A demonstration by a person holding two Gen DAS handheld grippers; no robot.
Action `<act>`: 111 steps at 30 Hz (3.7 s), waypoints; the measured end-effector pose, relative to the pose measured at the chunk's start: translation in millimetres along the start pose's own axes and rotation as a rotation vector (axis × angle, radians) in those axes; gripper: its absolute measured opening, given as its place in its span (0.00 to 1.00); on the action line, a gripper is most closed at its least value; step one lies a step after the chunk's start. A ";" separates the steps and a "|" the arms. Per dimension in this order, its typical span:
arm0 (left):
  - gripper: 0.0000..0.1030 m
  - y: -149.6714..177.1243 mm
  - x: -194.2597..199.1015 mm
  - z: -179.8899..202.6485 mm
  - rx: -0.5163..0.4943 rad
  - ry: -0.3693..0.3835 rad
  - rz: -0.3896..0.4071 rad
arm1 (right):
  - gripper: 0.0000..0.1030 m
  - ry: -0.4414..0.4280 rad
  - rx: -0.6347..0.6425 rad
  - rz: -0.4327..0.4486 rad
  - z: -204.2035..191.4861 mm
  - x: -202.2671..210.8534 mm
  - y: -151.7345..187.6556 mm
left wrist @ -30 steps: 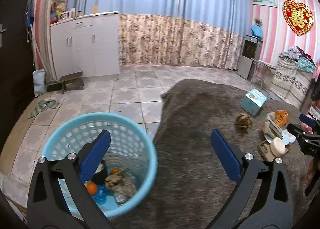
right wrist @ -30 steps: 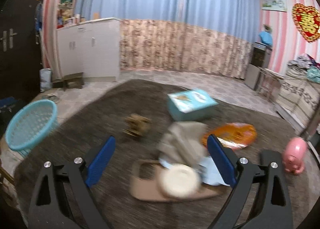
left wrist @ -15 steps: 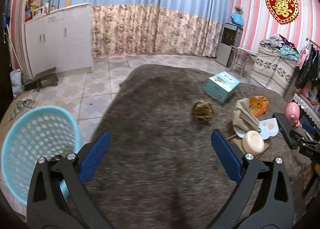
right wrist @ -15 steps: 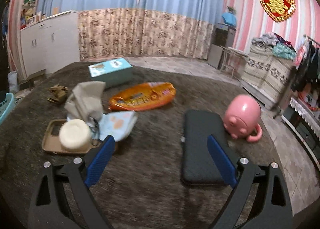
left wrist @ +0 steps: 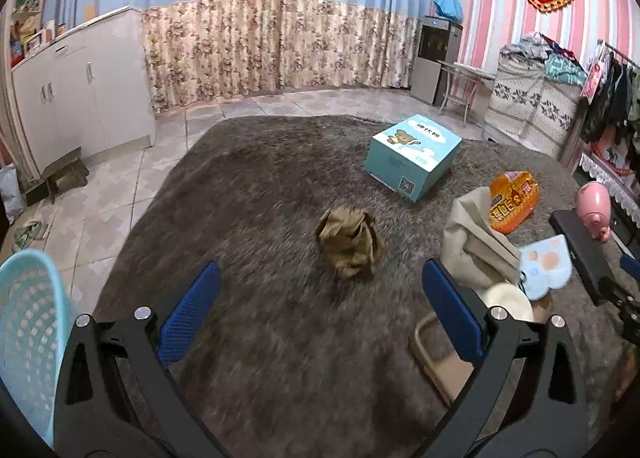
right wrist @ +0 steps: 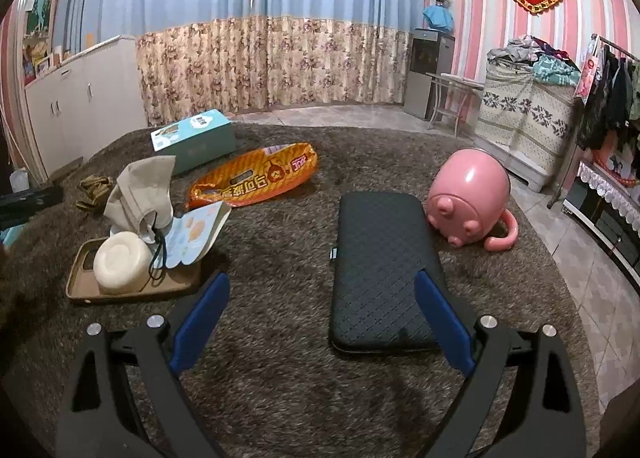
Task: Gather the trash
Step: 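Close the left tool on the brown crumpled cloth on the rug, then grasp the beige cloth on the tray with the right tool while the left tool lifts the brown cloth, then carry the brown cloth into the basket and open the left tool while the right tool carries the beige cloth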
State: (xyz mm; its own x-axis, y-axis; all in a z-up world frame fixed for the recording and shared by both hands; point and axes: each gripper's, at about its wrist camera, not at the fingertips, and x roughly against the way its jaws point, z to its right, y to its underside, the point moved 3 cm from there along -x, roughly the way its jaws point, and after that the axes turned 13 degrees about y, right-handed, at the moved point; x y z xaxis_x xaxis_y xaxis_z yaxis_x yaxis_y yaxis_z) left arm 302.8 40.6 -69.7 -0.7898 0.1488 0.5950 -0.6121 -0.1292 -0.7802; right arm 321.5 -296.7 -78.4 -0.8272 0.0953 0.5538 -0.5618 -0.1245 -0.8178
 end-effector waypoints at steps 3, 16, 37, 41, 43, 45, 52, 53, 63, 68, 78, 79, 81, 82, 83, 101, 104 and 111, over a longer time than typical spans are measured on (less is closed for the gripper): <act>0.94 -4.7 -22.1 1.1 -0.018 -0.013 -0.041 | 0.89 -0.003 -0.001 0.003 -1.0 -1.2 -1.8; 0.41 -14.3 -60.8 -10.6 0.064 0.094 -0.116 | 0.89 -0.042 0.012 0.007 -32.2 -8.6 -23.5; 0.40 49.0 89.4 -84.5 0.076 -0.087 -0.039 | 0.49 -0.171 0.244 -0.083 -200.5 -38.5 -53.0; 0.40 52.8 104.5 -100.0 0.115 -0.096 -0.019 | 0.30 -0.194 0.212 -0.065 -197.4 -33.9 -55.0; 0.40 52.7 111.8 -106.6 0.137 -0.095 -0.001 | 0.29 -0.196 0.175 -0.015 -190.1 -21.9 -64.0; 0.40 49.7 117.2 -110.5 0.158 -0.093 0.015 | 0.29 -0.202 0.144 0.027 -185.6 -8.0 -73.1; 0.40 45.6 142.4 -117.8 0.156 -0.126 0.062 | 0.29 -0.248 0.142 0.121 -197.5 42.3 -96.1; 0.40 45.7 145.7 -120.0 0.157 -0.130 0.065 | 0.29 -0.255 0.147 0.129 -202.4 48.1 -95.6; 0.40 51.0 185.9 -154.0 0.181 -0.202 0.118 | 0.29 -0.371 0.184 0.174 -260.8 99.7 -76.2; 0.40 57.8 203.1 -176.5 0.202 -0.241 0.137 | 0.29 -0.428 0.229 0.183 -297.7 119.2 -67.8; 0.40 71.9 217.8 -219.9 0.255 -0.289 0.149 | 0.29 -0.504 0.272 0.170 -349.3 139.9 -49.0; 0.40 72.6 217.4 -222.3 0.259 -0.291 0.150 | 0.29 -0.512 0.278 0.167 -354.3 141.2 -46.5; 0.40 75.2 217.1 -229.5 0.264 -0.298 0.149 | 0.29 -0.521 0.287 0.165 -362.2 143.6 -42.3; 0.40 76.3 216.6 -233.1 0.264 -0.302 0.146 | 0.29 -0.527 0.290 0.165 -366.4 144.7 -40.6; 0.40 77.2 215.5 -236.4 0.263 -0.306 0.142 | 0.29 -0.532 0.291 0.166 -370.1 145.8 -39.5; 0.64 89.6 203.1 -283.6 0.291 -0.320 0.113 | 0.29 -0.573 0.343 0.126 -429.3 142.8 -23.0; 0.69 91.2 208.0 -286.6 0.308 -0.315 0.122 | 0.29 -0.579 0.348 0.118 -437.4 142.5 -20.9; 0.76 101.0 221.7 -288.9 0.305 -0.351 0.134 | 0.29 -0.601 0.381 0.107 -463.8 145.4 -13.7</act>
State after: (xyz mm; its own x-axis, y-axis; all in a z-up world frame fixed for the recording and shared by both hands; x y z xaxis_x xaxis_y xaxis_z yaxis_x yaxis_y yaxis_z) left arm 77.3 343.8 -72.3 -0.7961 -0.2221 0.5630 -0.4460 -0.4136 -0.7938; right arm 213.1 177.0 -59.3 -0.6782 -0.4836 0.5534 -0.3505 -0.4490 -0.8219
